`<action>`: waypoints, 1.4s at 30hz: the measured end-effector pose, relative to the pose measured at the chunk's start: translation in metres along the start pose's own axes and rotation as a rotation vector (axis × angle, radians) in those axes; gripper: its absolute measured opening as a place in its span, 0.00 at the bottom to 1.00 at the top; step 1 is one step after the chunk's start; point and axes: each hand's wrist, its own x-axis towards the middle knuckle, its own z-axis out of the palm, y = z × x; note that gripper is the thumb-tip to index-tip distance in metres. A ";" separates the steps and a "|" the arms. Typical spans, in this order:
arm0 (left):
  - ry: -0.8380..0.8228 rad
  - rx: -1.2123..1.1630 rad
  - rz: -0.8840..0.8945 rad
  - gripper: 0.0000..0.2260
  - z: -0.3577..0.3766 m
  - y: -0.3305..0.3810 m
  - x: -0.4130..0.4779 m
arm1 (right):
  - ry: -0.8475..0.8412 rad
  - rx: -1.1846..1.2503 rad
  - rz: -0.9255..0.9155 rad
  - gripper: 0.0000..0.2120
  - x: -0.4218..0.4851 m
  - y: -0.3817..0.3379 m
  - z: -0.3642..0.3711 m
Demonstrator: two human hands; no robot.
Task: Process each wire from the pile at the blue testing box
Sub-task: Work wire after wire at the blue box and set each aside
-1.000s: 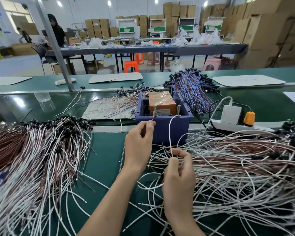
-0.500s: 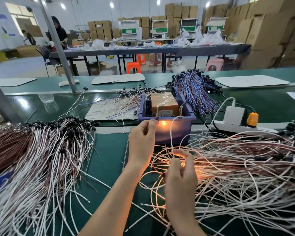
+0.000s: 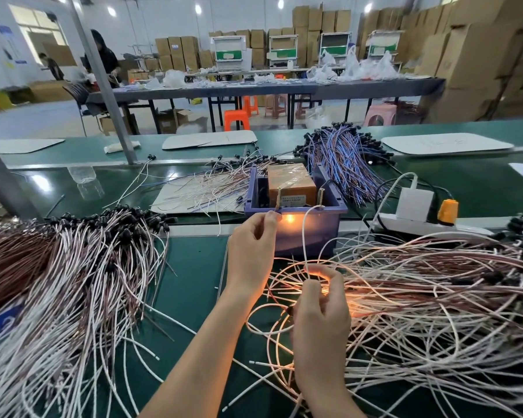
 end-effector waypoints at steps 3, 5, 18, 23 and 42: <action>-0.003 0.018 -0.043 0.12 -0.004 0.000 0.001 | 0.011 0.006 0.000 0.17 0.001 -0.001 0.000; -0.015 0.032 -0.065 0.12 -0.010 -0.001 0.000 | 0.008 0.018 0.011 0.18 0.000 -0.002 0.000; -0.109 0.119 0.129 0.12 -0.046 0.099 -0.009 | 0.106 0.142 -0.178 0.16 -0.018 -0.044 -0.029; -0.327 -0.293 -0.014 0.11 -0.011 0.167 -0.027 | 0.234 0.077 -0.468 0.11 0.009 -0.124 -0.064; -0.522 -0.555 -0.914 0.13 -0.029 0.068 -0.071 | -0.291 -1.502 -0.684 0.18 0.078 -0.029 -0.070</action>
